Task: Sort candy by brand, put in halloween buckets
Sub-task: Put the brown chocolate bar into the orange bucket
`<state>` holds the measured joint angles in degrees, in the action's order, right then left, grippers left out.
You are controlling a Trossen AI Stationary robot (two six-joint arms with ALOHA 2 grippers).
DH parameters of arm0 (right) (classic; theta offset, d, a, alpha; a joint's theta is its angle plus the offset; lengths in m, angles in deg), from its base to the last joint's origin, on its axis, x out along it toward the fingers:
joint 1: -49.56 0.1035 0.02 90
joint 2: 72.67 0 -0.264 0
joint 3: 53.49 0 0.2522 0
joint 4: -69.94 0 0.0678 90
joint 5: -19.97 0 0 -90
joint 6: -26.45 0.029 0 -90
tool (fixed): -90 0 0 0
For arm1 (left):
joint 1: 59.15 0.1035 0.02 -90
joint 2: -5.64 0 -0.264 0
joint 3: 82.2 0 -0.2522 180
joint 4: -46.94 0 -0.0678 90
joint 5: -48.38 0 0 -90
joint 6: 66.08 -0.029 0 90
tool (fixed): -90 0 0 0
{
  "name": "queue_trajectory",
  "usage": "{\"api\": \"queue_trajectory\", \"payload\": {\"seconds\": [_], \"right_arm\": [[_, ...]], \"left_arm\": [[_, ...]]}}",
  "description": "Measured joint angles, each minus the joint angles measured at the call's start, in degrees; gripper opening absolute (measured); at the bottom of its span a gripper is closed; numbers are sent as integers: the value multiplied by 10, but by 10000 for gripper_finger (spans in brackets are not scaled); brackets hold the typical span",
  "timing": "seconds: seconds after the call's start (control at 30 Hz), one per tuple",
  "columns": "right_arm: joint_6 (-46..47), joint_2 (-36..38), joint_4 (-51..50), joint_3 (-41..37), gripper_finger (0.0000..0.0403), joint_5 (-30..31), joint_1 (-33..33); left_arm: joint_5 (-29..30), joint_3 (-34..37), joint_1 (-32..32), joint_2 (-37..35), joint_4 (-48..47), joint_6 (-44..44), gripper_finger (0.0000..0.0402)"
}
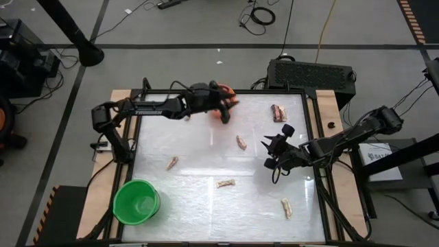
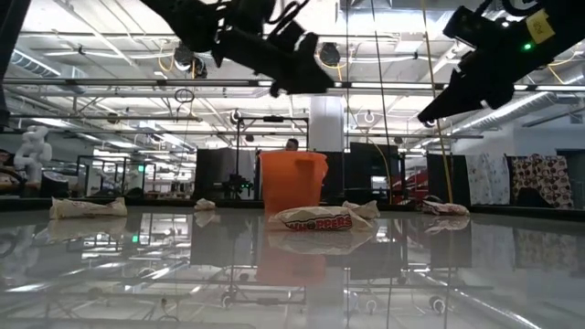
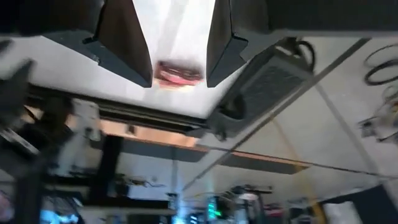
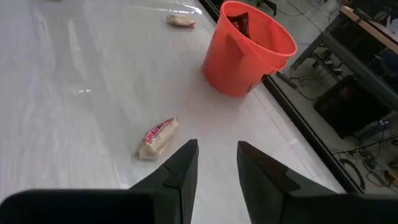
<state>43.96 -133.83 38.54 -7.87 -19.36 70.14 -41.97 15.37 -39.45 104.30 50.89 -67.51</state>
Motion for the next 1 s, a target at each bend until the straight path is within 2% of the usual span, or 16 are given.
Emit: {"api": "queue_trajectory", "payload": {"seconds": [0.13,0.27,0.37,0.5,0.6,0.7,0.83,1.0], "right_arm": [[28,26,-62,0,105,0,5],[86,59,-135,0,105,2,5],[137,82,-187,0,105,2,5],[202,102,-234,0,105,8,5],[270,107,-252,0,105,31,-5],[314,101,-257,0,105,30,-34],[268,85,-258,0,105,13,-124],[158,74,-213,4,105,-104,-296]], "left_arm": [[-13,-43,-24,58,0,-9,160],[-30,-108,-38,146,-4,-7,160],[-68,-182,-43,217,-16,48,160],[-75,-296,-48,307,-54,153,160],[-90,-364,-50,345,-128,150,160],[-98,-409,-52,341,-235,130,160],[-79,-433,-51,293,-378,111,160],[-20,-433,-59,204,-513,72,160]]}}
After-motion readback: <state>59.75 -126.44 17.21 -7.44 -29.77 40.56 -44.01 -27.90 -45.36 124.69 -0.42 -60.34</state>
